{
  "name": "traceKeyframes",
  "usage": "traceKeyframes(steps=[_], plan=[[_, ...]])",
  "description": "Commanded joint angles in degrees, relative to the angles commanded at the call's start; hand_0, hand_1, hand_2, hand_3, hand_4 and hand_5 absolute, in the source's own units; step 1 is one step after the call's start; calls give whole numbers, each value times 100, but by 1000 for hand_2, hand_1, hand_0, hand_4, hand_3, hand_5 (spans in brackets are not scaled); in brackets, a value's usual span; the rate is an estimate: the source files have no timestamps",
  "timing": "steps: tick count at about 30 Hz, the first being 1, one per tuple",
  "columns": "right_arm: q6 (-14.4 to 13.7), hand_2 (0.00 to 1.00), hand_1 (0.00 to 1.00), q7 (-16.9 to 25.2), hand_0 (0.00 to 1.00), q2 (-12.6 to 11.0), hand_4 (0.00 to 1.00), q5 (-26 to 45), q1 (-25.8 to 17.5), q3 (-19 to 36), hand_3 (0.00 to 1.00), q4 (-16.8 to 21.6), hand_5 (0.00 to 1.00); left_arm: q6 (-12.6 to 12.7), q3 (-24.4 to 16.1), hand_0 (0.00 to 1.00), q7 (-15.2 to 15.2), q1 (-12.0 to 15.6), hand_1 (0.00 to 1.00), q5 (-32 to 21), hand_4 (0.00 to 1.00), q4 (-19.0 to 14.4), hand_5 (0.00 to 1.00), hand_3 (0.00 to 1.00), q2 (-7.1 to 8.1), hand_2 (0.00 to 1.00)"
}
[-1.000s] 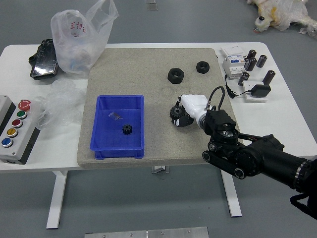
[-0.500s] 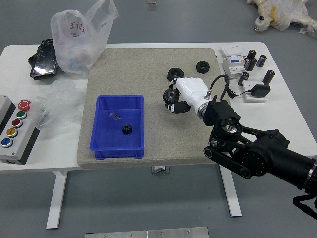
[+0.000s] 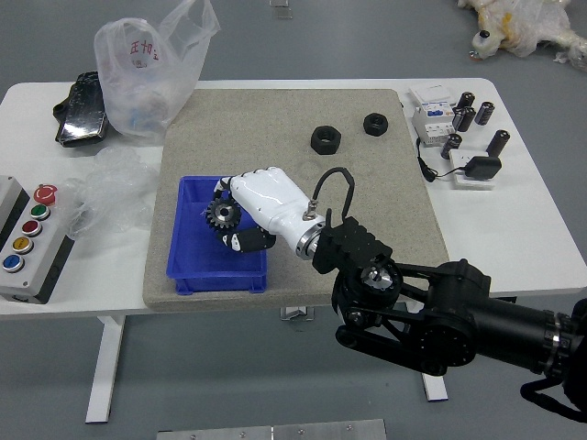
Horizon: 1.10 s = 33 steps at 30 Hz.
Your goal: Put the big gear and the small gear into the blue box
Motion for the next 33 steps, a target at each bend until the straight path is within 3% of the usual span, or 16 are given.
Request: traceKeyframes(steps=[1, 6, 7, 12, 13, 16, 21, 26, 33], plan=[[-4, 857, 791, 3, 565, 6, 416, 12, 2, 7, 792, -9, 202, -1, -9, 740, 4, 4, 621, 8, 765, -1, 627, 775, 2, 621], [-14, 857, 791, -3, 565, 39, 416, 44, -2, 25, 792, -56, 202, -4, -28, 740, 15, 10, 621, 25, 765, -3, 627, 775, 4, 621], [-16, 915, 846, 0, 611, 46, 704, 58, -7, 17, 904, -67, 313, -3, -26, 740, 15, 9, 622, 21, 766, -4, 631, 775, 4, 621], [37, 915, 846, -22, 611, 61, 704, 94, -19, -19, 904, -99, 313, -5, -32, 740, 19, 8, 622, 28, 766, -5, 631, 775, 2, 621], [48, 929, 860, -28, 619, 62, 798, 96, -21, -17, 930, -102, 358, -6, -36, 740, 20, 8, 622, 31, 767, -5, 635, 775, 2, 621], [45, 929, 860, -30, 619, 50, 798, 99, -35, 28, 930, -94, 358, -5, -31, 740, 17, 6, 622, 26, 767, -5, 635, 775, 3, 621], [-163, 914, 849, 81, 606, -65, 810, 196, -115, 421, 909, -7, 391, 0, -12, 740, 10, 5, 622, 5, 769, -4, 638, 775, 2, 621], [-385, 878, 825, 250, 591, -370, 782, 373, -273, 1068, 881, 85, 372, 9, 18, 740, 0, 10, 622, -34, 770, -1, 638, 775, -3, 621], [-691, 855, 816, 692, 584, -962, 764, 857, -894, 2233, 860, 113, 365, 40, 72, 740, -47, 19, 622, -92, 772, 18, 641, 775, 9, 621]])
